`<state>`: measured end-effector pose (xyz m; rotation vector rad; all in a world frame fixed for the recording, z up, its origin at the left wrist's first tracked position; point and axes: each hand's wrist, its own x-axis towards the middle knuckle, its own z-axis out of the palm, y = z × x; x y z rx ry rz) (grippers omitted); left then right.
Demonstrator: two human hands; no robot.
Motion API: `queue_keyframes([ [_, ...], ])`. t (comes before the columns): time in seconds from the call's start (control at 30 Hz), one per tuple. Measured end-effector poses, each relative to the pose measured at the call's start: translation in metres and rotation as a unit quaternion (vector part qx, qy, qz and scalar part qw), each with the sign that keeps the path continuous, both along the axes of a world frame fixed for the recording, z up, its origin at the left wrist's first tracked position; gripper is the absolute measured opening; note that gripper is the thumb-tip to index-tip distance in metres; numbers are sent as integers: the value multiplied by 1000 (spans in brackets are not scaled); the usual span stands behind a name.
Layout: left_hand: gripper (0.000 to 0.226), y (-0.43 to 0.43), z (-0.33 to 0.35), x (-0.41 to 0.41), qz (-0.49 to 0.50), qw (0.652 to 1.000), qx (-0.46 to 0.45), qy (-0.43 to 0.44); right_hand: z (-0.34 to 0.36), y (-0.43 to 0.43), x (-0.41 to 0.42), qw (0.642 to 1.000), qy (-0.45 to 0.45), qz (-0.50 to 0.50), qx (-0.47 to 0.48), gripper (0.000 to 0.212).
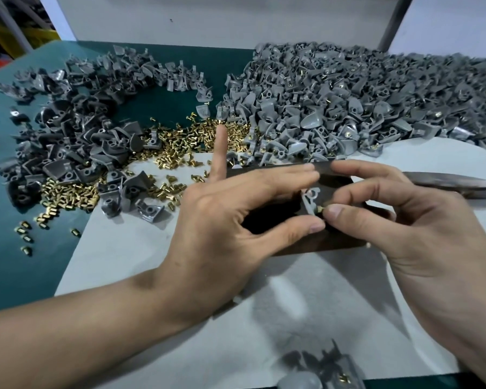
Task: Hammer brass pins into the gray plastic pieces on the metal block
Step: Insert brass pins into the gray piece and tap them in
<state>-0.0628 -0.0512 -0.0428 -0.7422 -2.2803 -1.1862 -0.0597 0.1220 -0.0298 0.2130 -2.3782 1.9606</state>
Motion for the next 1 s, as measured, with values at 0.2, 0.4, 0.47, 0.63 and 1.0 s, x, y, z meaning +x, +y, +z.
queue_keyframes([
  [0.2, 32, 1, 1, 0, 8, 1000, -18, -16, 0, 1, 0, 1000, 0, -5, 5, 29],
  [0.4, 30, 1, 1, 0, 10, 998, 15, -52, 0, -1, 0, 1000, -2, -6, -17, 26],
  [0.47, 29, 1, 1, 0, 7, 998, 21, -58, 1, -2, 0, 1000, -4, -5, -24, 24],
  [0.63, 29, 1, 0, 0, 4, 998, 20, -64, 2, -2, -1, 1000, -1, -13, -11, 22],
  [1.0, 28, 1, 0, -1, 5, 998, 16, -60, 2, -1, -1, 997, 38, -26, 64, 21],
])
